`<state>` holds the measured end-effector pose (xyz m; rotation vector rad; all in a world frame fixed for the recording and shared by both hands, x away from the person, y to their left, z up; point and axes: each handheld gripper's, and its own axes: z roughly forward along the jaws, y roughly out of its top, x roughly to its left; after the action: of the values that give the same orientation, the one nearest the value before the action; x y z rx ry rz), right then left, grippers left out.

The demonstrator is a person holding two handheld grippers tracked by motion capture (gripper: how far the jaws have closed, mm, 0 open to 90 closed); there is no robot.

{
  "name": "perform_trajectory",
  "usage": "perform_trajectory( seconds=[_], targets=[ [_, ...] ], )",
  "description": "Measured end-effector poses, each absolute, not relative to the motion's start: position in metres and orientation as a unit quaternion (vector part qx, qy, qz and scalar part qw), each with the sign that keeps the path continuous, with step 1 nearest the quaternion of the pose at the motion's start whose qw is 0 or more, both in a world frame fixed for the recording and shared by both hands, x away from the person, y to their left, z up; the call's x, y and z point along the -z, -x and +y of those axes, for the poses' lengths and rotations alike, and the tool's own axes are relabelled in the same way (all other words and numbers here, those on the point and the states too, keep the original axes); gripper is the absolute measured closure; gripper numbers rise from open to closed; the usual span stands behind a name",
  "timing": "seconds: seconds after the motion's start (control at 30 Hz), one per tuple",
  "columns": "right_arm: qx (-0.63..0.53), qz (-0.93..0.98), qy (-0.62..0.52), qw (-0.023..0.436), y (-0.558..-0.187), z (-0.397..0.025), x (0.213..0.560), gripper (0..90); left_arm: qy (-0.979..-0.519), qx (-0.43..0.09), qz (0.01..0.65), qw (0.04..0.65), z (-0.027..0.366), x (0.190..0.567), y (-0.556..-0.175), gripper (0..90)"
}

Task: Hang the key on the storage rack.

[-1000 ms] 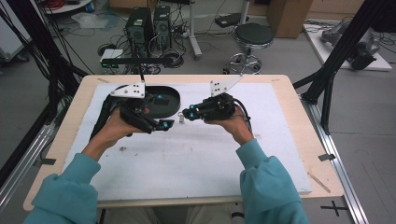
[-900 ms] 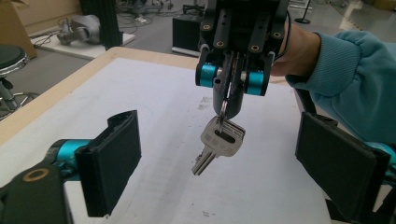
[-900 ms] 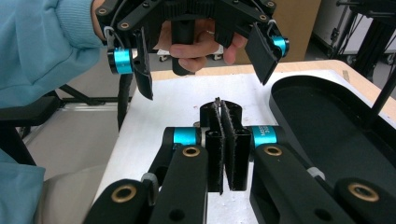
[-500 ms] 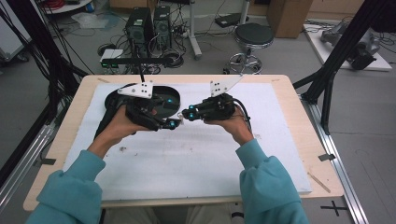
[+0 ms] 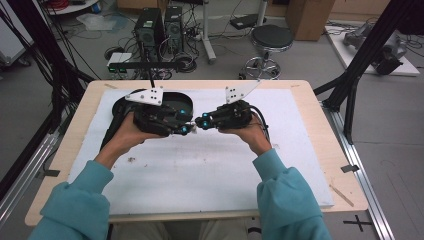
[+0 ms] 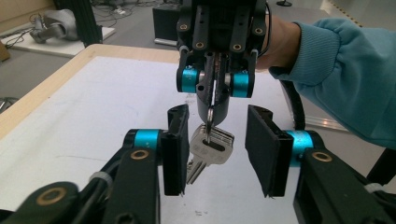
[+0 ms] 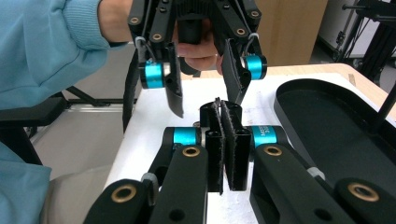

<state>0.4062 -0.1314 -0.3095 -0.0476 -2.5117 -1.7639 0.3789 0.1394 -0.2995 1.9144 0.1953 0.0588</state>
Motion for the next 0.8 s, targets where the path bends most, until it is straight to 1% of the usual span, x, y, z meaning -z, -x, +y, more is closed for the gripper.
perform_trajectory(
  seconds=[0.33,0.5,0.73,0.8],
  targets=[
    [0.578,-0.815,0.011,0.033,-0.4061,-0.1304,0.3094,88.5,-0.821,-0.022,0.087,0.564,0.14,0.3,-0.3796,72.6],
    [0.578,-0.815,0.012,0.032,-0.4064,-0.1308,0.3092,88.5,-0.822,-0.021,0.093,0.562,0.1404,0.3004,-0.3803,76.4],
    [0.575,-0.817,0.017,0.038,-0.4057,-0.1308,0.3095,88.5,-0.824,-0.02,0.093,0.559,0.1398,0.3005,-0.3805,78.6],
    [0.576,-0.816,0.014,0.036,-0.406,-0.1302,0.3097,88.5,-0.824,-0.02,0.093,0.558,0.1399,0.3004,-0.3805,80.4]
  ],
)
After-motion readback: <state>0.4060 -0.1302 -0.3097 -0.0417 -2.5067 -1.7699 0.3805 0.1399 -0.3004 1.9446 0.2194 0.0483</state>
